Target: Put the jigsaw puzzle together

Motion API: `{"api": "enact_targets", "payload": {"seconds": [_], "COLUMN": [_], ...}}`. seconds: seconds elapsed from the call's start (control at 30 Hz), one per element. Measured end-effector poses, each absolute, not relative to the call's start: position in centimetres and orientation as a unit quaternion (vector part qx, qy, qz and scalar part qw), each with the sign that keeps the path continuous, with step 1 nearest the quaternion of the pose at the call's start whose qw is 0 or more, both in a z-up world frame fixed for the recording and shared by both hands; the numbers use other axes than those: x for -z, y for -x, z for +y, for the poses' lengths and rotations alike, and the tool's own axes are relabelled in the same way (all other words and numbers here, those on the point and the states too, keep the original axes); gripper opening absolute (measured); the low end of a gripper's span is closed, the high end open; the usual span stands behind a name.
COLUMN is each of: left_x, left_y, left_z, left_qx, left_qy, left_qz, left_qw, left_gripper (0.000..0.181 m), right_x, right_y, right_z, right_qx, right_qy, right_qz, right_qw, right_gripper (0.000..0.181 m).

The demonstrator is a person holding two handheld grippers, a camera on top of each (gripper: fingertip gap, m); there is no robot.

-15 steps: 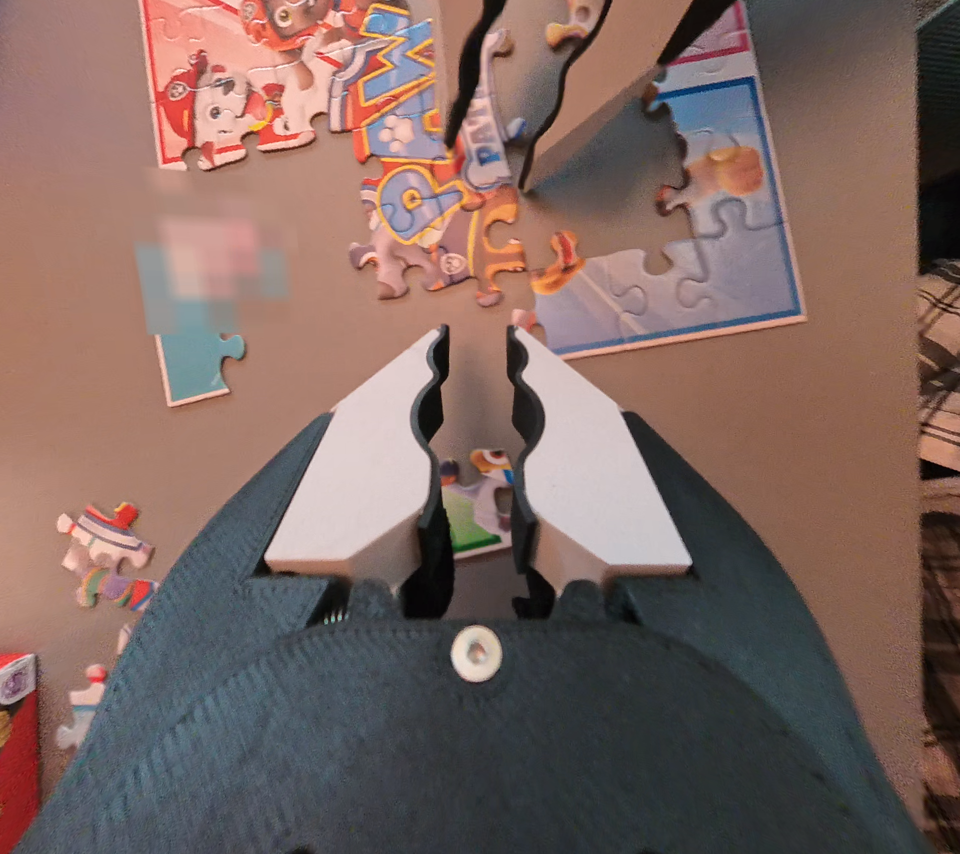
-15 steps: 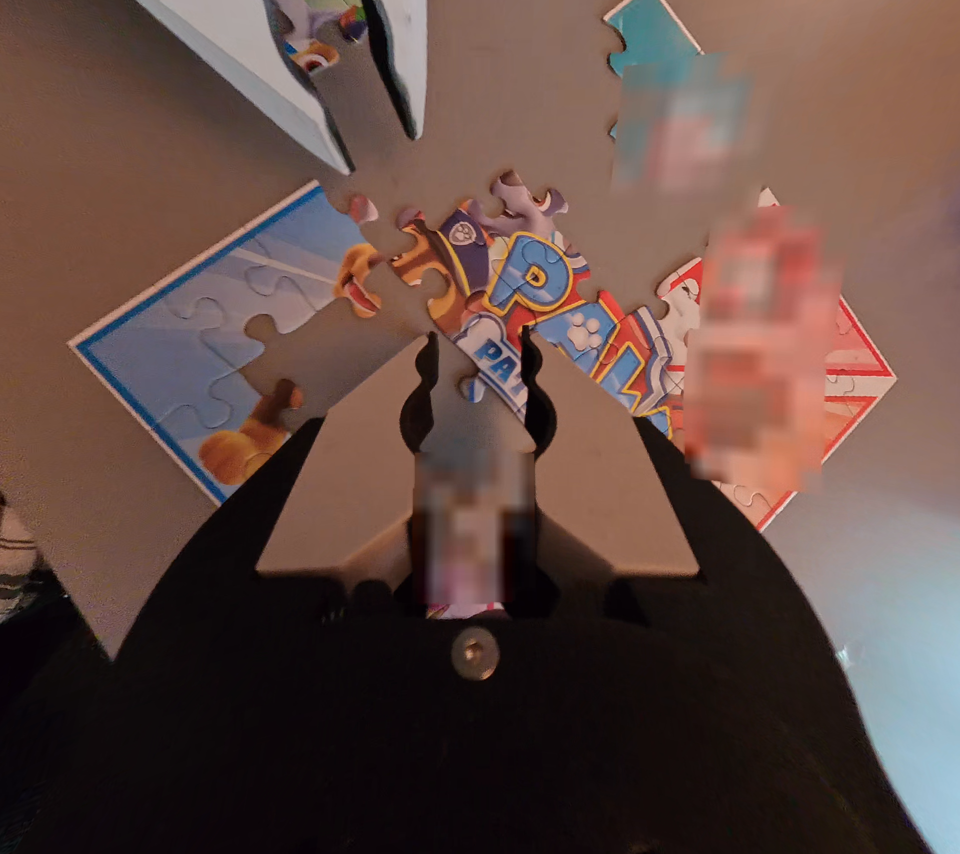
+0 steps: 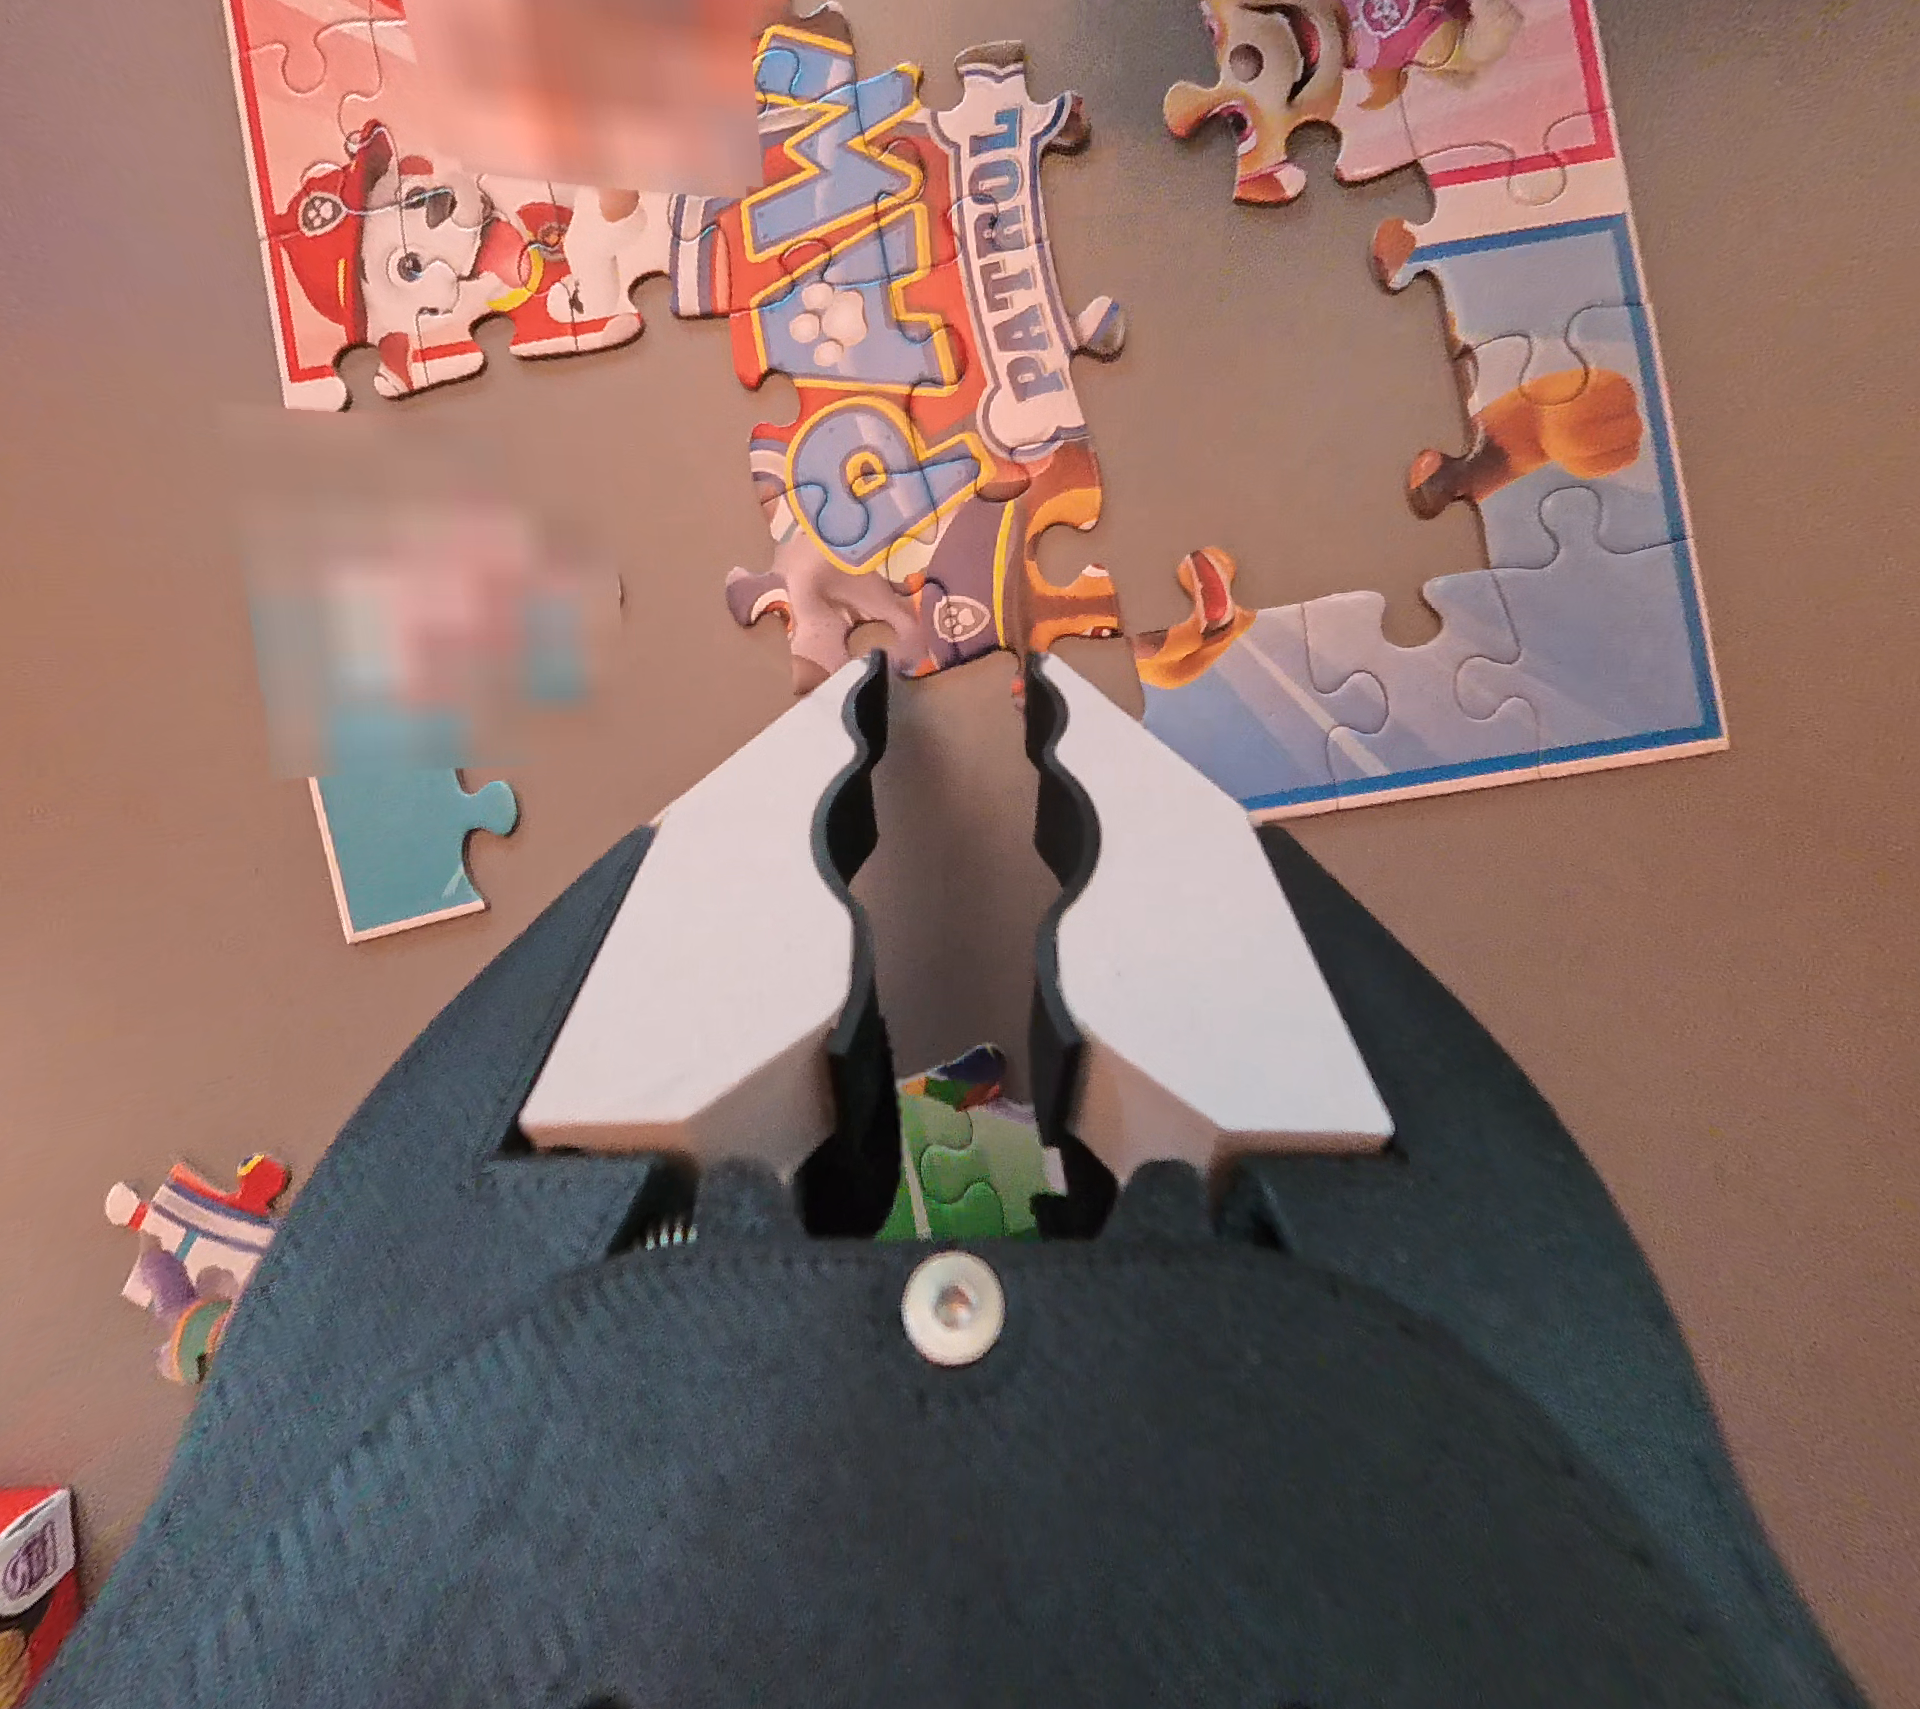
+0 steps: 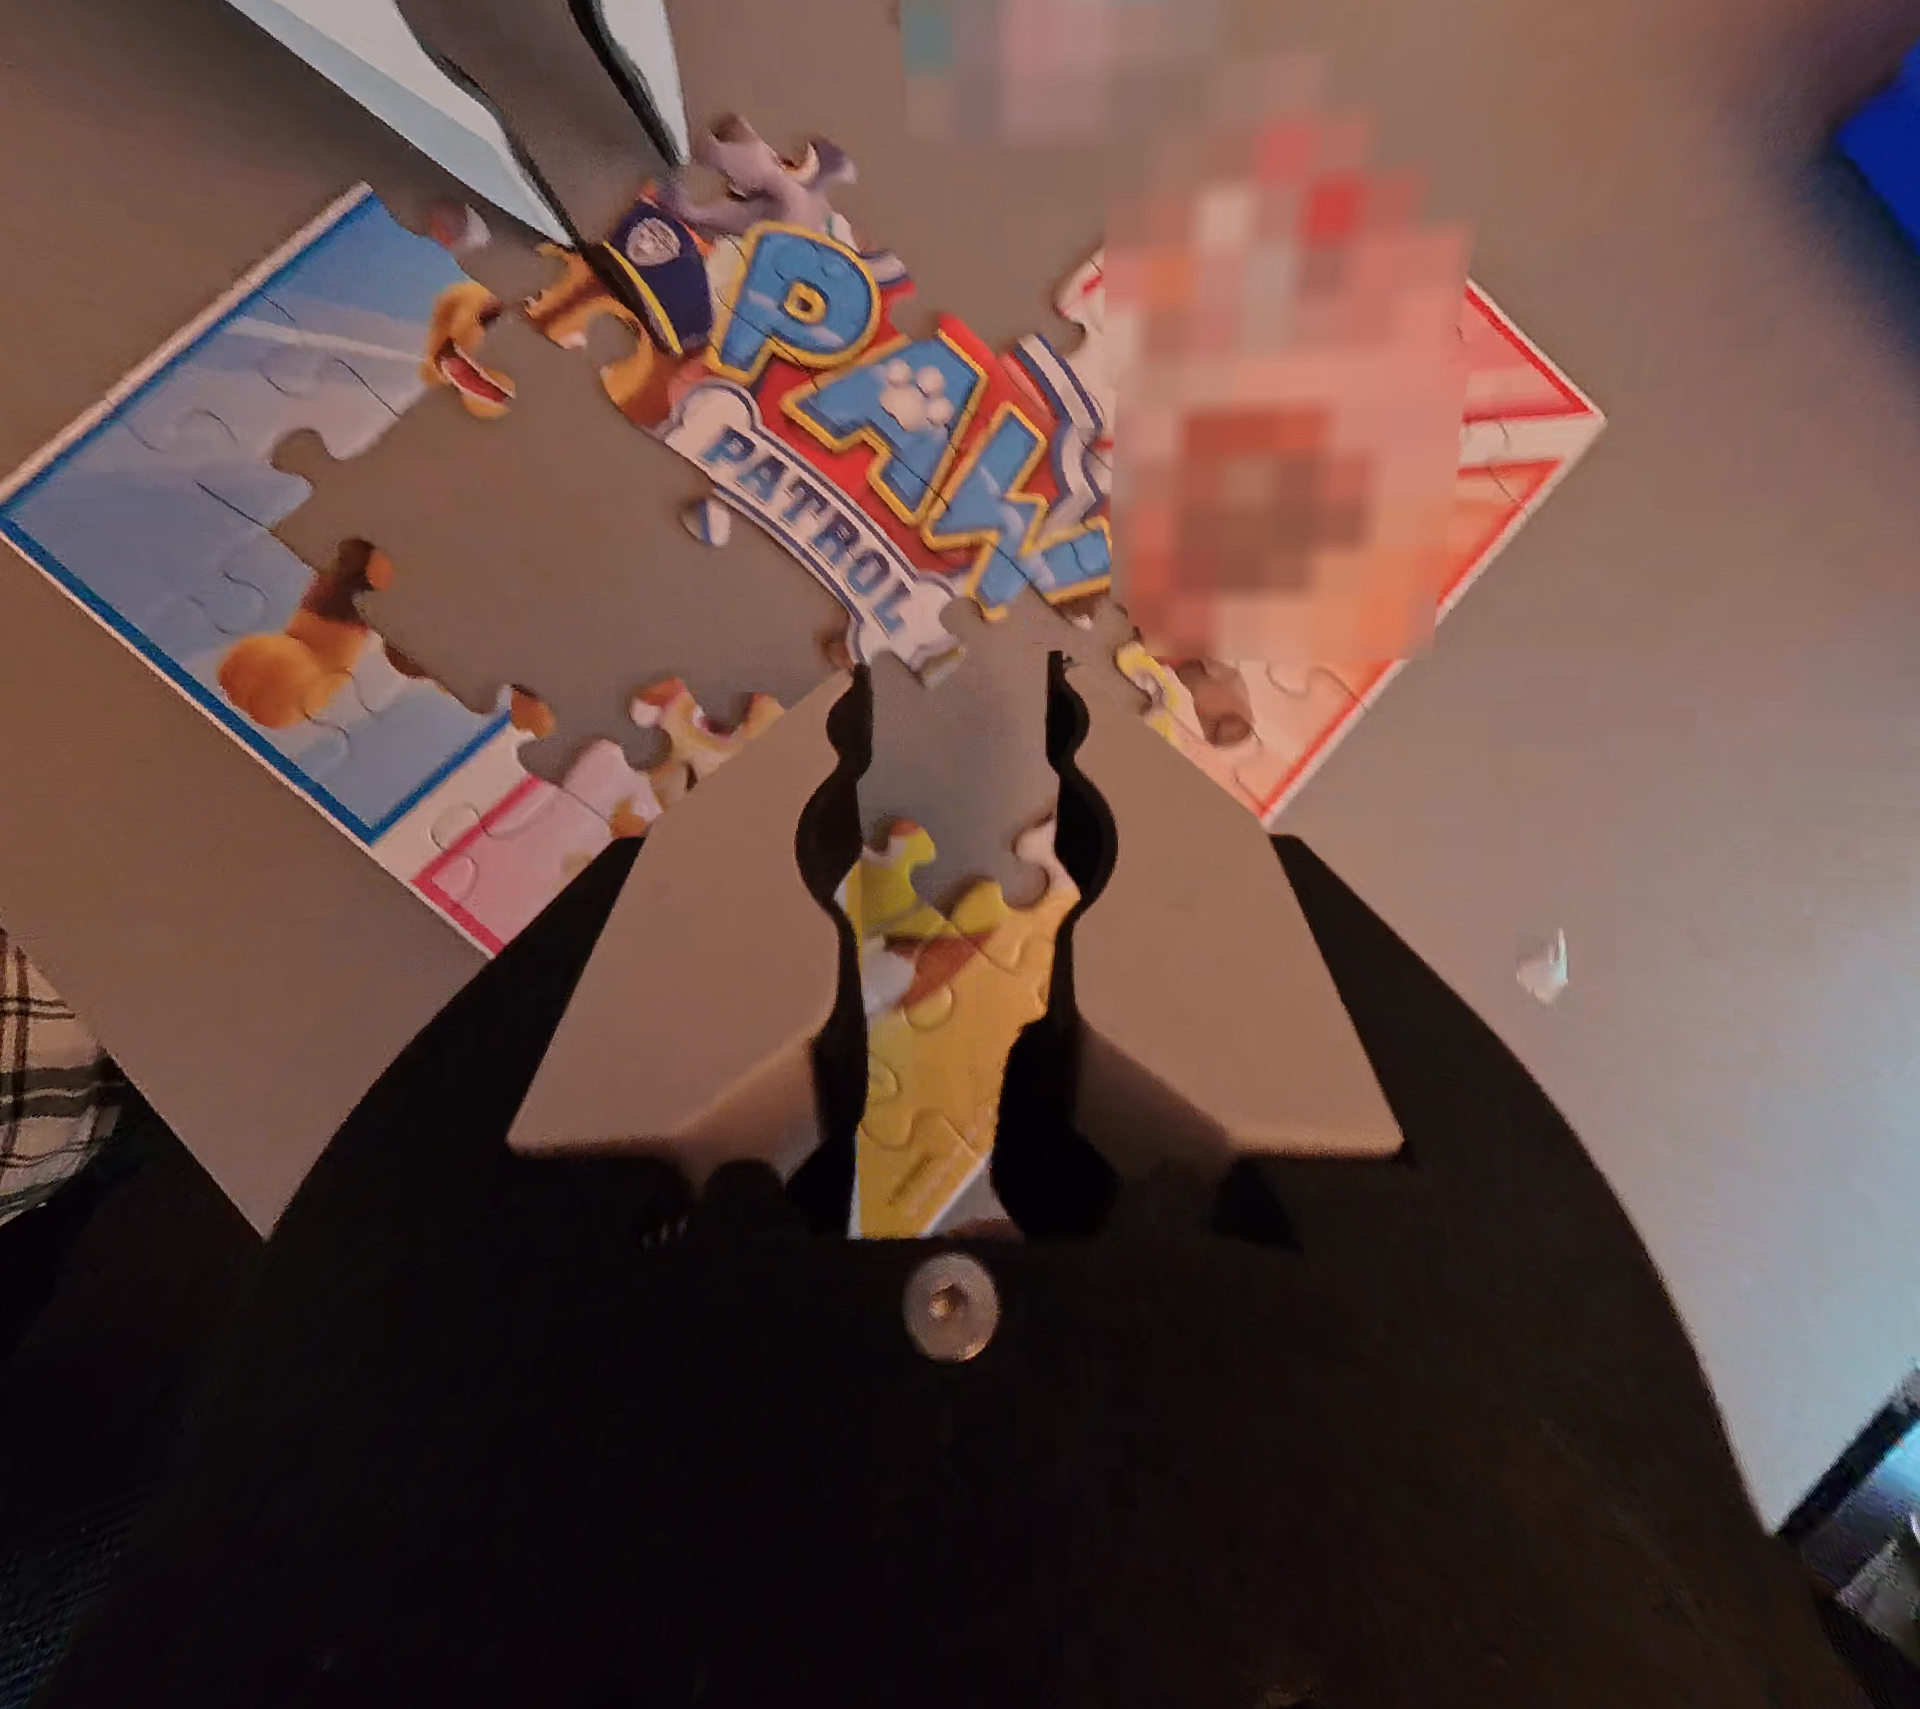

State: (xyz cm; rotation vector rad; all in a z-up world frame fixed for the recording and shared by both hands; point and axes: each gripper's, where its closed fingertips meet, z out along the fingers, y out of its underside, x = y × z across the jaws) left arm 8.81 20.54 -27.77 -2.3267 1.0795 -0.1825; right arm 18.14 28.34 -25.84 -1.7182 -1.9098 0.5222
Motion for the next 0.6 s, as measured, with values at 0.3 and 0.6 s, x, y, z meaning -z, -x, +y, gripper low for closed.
{"api": "enact_targets", "payload": {"seconds": [0.3,0.6], "left_x": [25.4,27.6], "left_y": [-13.3,-17.1], "left_z": [15.8,12.8], "left_qx": [0.117,0.078], "left_qy": [0.843,0.839], "left_qz": [0.425,0.45], "left_qw": [0.306,0.295], "left_gripper": [0.044,0.025], "right_x": [26.8,27.8], "right_y": [-18.5,-16.2], "right_z": [31.4,33.1], "right_qx": [-0.216,-0.218], "right_qy": [0.653,0.661], "right_qz": [-0.675,-0.68], "right_qw": [0.267,0.229], "right_gripper": [0.059,0.052]}}
